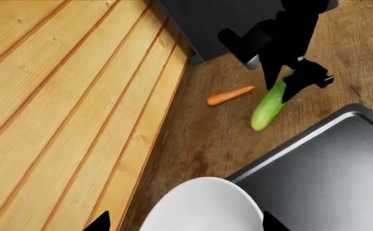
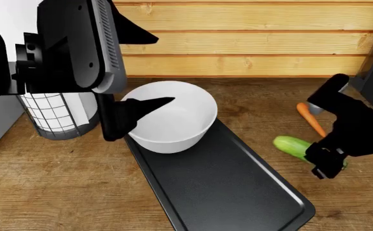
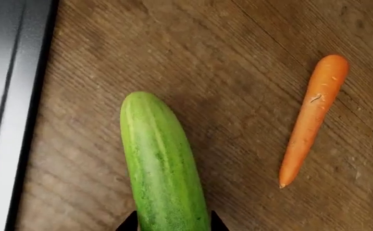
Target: Place the two vegetables and bowl onto the tray for setting up a vegetable dip station.
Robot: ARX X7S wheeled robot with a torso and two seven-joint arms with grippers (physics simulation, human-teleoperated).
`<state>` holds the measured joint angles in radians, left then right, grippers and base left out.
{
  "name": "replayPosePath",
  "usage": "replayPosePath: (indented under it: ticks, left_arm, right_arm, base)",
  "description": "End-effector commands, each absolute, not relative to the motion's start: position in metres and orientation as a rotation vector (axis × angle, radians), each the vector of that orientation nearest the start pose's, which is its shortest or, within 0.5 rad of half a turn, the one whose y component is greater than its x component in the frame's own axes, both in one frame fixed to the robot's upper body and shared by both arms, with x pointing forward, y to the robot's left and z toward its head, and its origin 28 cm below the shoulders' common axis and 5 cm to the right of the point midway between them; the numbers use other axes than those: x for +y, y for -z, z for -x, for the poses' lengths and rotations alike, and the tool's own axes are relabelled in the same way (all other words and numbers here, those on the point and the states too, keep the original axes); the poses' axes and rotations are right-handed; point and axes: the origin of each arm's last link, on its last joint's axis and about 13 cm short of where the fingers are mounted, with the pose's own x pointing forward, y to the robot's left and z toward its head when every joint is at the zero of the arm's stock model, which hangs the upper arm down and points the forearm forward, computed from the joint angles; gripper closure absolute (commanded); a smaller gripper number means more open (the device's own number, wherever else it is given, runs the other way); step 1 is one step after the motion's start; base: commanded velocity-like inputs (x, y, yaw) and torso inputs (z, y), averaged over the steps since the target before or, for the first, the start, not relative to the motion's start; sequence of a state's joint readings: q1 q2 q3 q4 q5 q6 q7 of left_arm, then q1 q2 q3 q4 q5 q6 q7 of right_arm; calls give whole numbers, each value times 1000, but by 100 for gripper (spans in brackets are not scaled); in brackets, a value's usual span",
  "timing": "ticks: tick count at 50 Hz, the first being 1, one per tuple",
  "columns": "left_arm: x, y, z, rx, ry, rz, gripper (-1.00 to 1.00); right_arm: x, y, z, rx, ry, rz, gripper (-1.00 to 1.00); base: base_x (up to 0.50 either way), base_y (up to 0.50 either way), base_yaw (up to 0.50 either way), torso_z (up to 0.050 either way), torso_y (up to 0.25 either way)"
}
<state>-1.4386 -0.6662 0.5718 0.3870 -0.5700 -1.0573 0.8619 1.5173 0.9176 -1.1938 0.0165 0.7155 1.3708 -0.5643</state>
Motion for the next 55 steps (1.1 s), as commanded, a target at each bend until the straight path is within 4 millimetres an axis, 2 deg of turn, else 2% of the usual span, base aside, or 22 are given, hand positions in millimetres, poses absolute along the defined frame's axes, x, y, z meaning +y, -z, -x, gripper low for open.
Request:
replayPosePath:
  ticks: [1, 10, 15, 19, 23, 25, 29, 31, 35, 41, 47, 55]
  left_arm:
    - [254, -370, -279, -58, 1053, -759, -100]
    - [256, -371, -281, -70, 1046, -752, -100]
    - [257, -372, -282, -78, 1046, -747, -100]
    - [257, -372, -283, -82, 1046, -746, -100]
    - [257, -372, -283, -85, 1045, -747, -100]
    - [257, -372, -284, -87, 1044, -750, -100]
    - [257, -369, -287, -92, 1045, -742, -100]
    - [257, -368, -289, -93, 1047, -741, -100]
    - [257, -365, -292, -98, 1052, -739, -100]
    - [255, -359, -299, -117, 1076, -730, -100]
    - [253, -363, -308, -134, 1094, -745, -100]
    - [256, -358, -313, -153, 1106, -752, -100]
  right_arm:
    - [-237, -288, -290, 910, -490, 640, 100]
    - [-226, -317, -293, 747, -547, 727, 100]
    - [-221, -333, -290, 716, -559, 759, 100]
    - [-218, -338, -287, 706, -572, 783, 100]
    - [-212, -338, -280, 724, -580, 797, 100]
    - [-208, -337, -274, 801, -484, 738, 100]
    - [-198, -330, -256, 818, -497, 737, 100]
    - [-193, -330, -249, 825, -481, 686, 100]
    - [-174, -325, -225, 872, -628, 550, 100]
    - [-162, -318, -205, 954, -613, 388, 100]
    - [-148, -323, -194, 1019, -573, 356, 100]
    - [-130, -324, -193, 1035, -488, 312, 100]
  base:
    - [0, 0, 0, 0, 0]
    - [0, 0, 0, 0, 0]
    - [0, 0, 0, 0, 0]
    - [0, 0, 0, 0, 0]
    - [0, 0, 0, 0, 0]
    - [0, 0, 0, 0, 0]
    - [0, 0, 0, 0, 0]
    - [0, 0, 0, 0, 0]
    - [0, 0, 0, 0, 0]
    - [0, 0, 0, 0, 0]
    - [0, 0, 0, 0, 0]
    - [0, 0, 0, 0, 0]
